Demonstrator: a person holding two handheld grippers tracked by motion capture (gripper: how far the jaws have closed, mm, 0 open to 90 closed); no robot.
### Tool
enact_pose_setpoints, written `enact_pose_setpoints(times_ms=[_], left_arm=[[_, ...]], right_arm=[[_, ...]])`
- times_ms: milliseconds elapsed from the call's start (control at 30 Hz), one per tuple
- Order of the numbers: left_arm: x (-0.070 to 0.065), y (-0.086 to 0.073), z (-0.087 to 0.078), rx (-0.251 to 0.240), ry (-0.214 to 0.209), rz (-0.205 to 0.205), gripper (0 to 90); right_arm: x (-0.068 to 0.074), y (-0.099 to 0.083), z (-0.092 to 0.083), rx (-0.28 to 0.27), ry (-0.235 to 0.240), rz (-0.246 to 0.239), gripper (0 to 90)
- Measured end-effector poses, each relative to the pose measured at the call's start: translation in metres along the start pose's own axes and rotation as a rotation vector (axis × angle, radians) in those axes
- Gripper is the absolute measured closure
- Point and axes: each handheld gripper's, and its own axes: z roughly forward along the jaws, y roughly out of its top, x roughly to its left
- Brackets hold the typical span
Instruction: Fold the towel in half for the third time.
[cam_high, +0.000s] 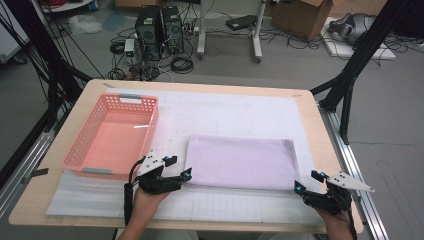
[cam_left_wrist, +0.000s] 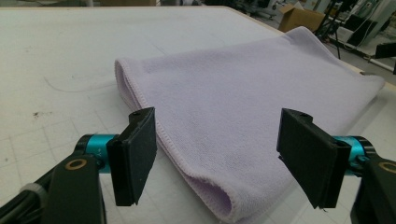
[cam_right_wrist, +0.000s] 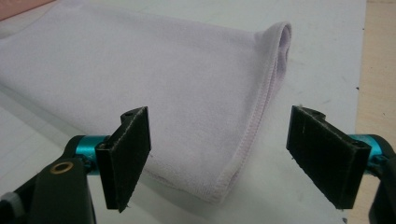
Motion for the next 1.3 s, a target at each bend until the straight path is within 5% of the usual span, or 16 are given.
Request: enact_pose_setpoints(times_ms=[500,900,1300], left_arm=[[0.003,-0.002,0.002,0.035,0.012,-0.020,29.2],[-0.003,-0.004,0.012,0.106,0.042,-0.033,28.7],[-0.004,-0.007,0.019,0.196,0.056,-0.070,38.1]], right_arm=[[0.002,0.001,0.004,0.005,0.001,0.009,20.8],[0.007,0.003,0.005,0.003,0.014,-0.002,20.8],[0.012,0.010,0.008,-0.003,0.055,0.006,19.3]])
